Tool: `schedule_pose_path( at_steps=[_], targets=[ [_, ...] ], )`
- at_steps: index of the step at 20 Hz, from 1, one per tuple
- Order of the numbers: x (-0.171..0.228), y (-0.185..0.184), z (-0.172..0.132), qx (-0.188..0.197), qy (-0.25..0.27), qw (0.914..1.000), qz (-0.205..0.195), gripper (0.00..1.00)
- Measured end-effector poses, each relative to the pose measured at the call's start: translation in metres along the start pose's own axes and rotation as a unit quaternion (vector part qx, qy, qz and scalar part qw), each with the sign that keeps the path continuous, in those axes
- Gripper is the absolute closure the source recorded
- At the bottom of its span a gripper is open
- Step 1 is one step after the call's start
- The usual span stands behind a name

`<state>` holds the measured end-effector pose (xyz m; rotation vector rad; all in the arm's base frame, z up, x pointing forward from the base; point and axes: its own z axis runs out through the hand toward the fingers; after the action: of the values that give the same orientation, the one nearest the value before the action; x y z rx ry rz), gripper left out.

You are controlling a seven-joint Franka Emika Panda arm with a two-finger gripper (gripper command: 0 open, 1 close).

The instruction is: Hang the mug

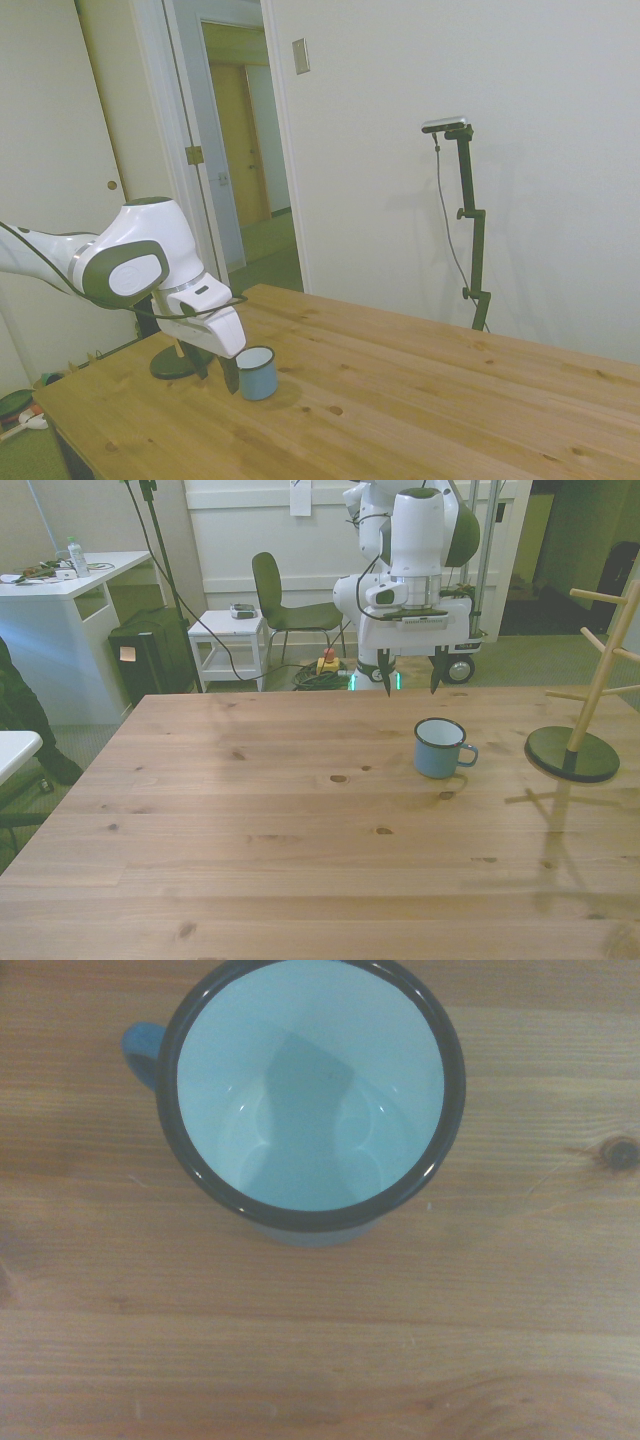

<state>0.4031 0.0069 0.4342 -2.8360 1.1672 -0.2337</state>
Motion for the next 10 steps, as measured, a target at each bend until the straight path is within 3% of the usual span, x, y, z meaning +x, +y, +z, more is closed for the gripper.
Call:
schedule_pose_path(
  at_steps=[4,10],
  targets=[
    [-0.001,-0.007,-0.003,-0.006,-0.004,0.9999,-0.008,0.00],
    [0.013,-0.030,-0.040,-0.013,0.017,0.9920,-0.124,0.00]
  ],
)
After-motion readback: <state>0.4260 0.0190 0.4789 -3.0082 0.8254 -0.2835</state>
